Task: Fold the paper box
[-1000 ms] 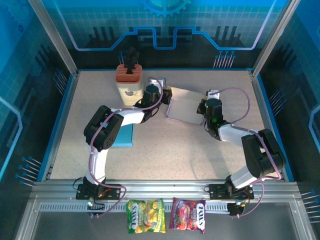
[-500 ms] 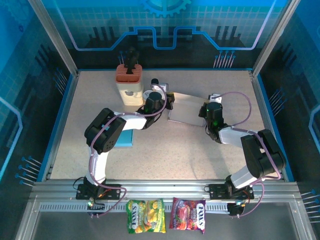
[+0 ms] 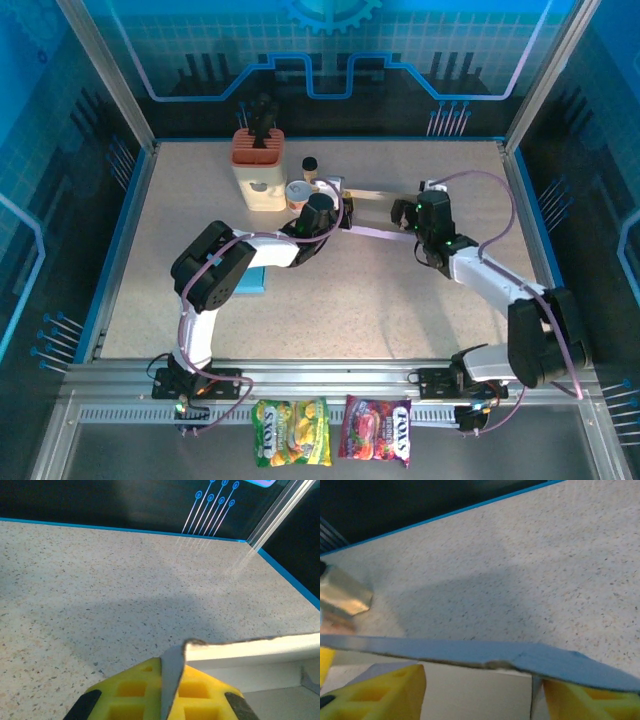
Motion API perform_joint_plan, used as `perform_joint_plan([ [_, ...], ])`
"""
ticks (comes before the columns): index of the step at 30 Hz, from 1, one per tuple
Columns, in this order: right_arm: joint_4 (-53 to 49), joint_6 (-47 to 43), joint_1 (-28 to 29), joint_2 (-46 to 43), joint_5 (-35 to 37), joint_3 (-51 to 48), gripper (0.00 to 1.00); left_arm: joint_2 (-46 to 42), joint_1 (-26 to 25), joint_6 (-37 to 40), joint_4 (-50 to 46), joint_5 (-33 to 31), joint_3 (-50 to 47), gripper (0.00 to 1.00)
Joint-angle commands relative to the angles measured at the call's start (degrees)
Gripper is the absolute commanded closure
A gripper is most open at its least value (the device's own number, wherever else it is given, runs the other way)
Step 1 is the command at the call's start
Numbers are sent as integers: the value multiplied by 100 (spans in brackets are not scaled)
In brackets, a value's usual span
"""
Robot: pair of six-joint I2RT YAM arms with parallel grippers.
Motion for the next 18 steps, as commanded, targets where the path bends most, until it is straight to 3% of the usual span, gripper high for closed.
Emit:
perform_joint_plan([
  [1,-1307,637,140,-355,-845,278,31,-130,-212,229,-389,253,-53,100],
  [8,-2761,1269,175,-1176,-1217,462,10,-113,-223,319,-561,221,46,100],
  [18,-3979,1753,193,-2007,-1557,883,5,-57,-242,368,-606,181,109,100],
])
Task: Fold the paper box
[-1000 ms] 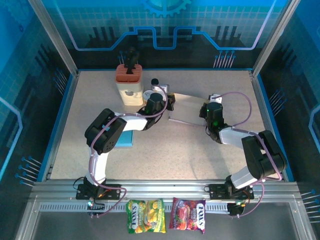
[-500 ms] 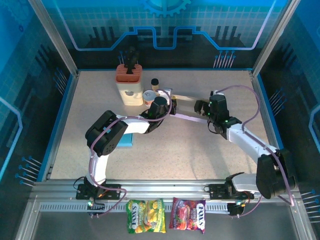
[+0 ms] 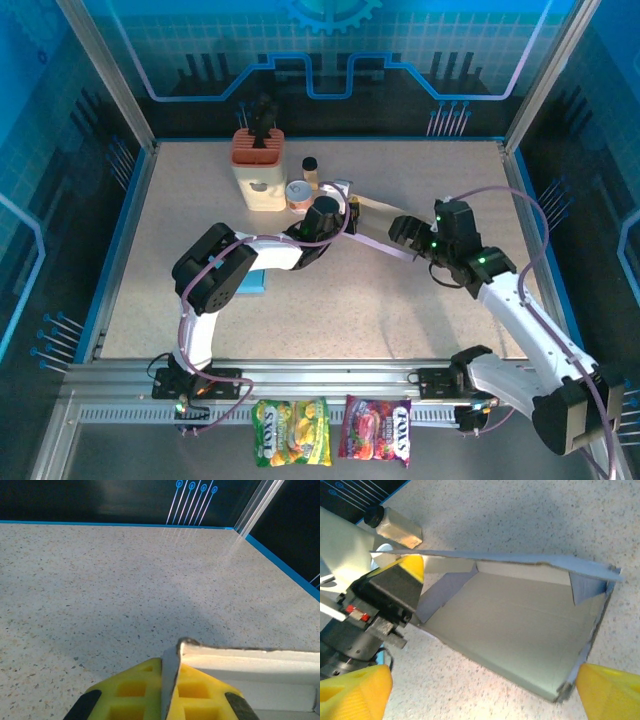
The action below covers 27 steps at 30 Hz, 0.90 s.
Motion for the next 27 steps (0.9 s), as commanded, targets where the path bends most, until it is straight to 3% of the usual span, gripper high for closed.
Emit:
perform_joint_plan([
  [1,-765,245,51,-56,-267,528,5,-19,-57,116,-463,109,90,100],
  [7,-1548,700,-151,23,-251,1441,9,-32,-65,150,-480,111,78,100],
  [17,-2458,971,-1656,1624,-905,2962,19,-54,-116,135,-395,136,-56,100],
  [22,-3053,621,-1810,2838,-1583,3498,22,-89,-143,98,-279,145,-210,100],
  [27,-2826,530,-1842,3161,-1679,3302,24,-135,-178,46,-198,155,-344,100],
])
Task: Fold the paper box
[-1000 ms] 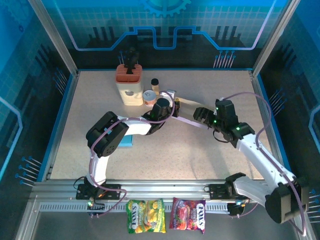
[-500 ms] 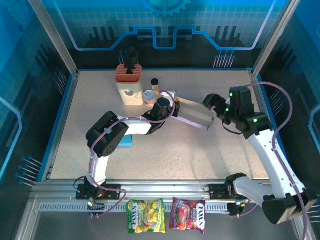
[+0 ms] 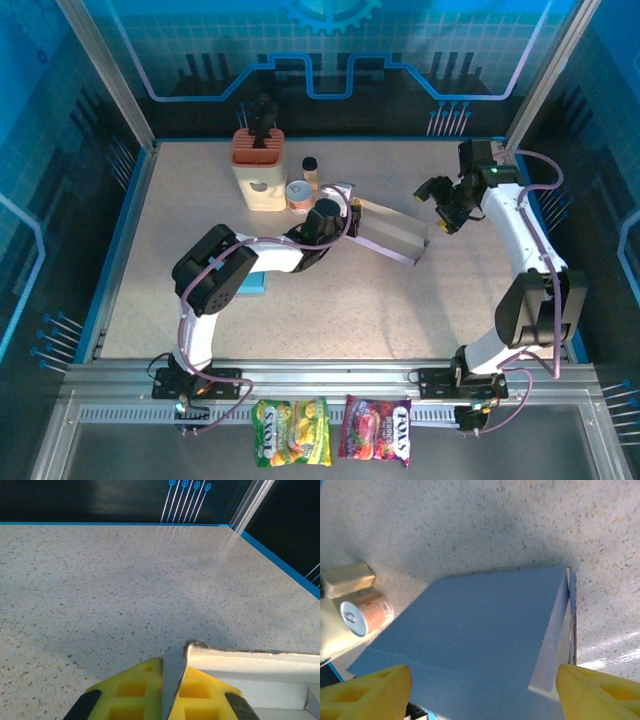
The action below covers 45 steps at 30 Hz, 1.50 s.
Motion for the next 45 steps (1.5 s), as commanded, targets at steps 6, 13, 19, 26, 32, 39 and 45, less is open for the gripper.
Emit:
perform_joint_plan([
  [6,-226,-290,-141,200,-418,-124,25,-170,-133,-46,-294,148,-349,100],
  [13,45,-243,-146,67,-506,-839,26,-214,-173,-101,-294,129,-421,99],
  [19,339,-110,-5,-41,-633,-1278,30,-270,-228,-296,-294,96,-558,88],
  [26,823,109,347,-294,-452,-1970,37,-667,-343,-819,-321,-41,-1209,73],
  [32,985,134,565,-422,-229,-2312,41,-1165,-475,-1209,-392,-73,-1819,66],
  [39,1060,17,615,-536,-53,-2535,47,-2130,-574,-1813,-1080,113,-2191,55],
  [45,1058,-239,701,-459,99,-2550,51,-3369,-813,-2487,-3605,197,-1723,53],
])
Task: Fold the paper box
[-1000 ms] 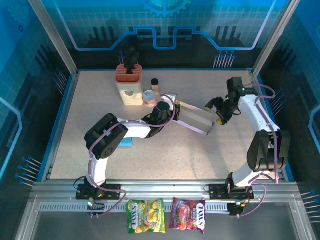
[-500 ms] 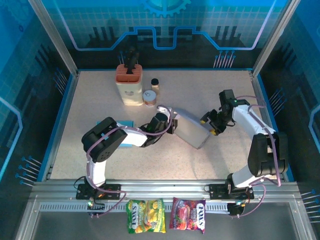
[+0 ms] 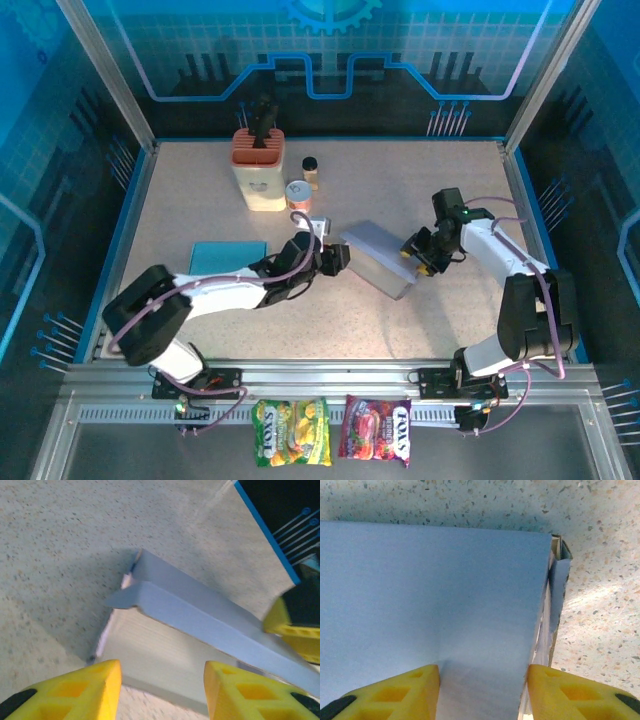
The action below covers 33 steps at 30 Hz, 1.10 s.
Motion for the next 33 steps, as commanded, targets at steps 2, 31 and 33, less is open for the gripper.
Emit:
perform_joint_plan([
  [2,-112,-361,184,-5,358,53,50,-790,-34,-617,-2599,102,679,51],
  [31,-28,-1253,577,791,673,-223,40,2963,1855,1088,-5028,3661,4872,41],
  [33,0,-1333,571,811,692,-223,43,2961,1847,1079,-4874,3783,4757,42],
])
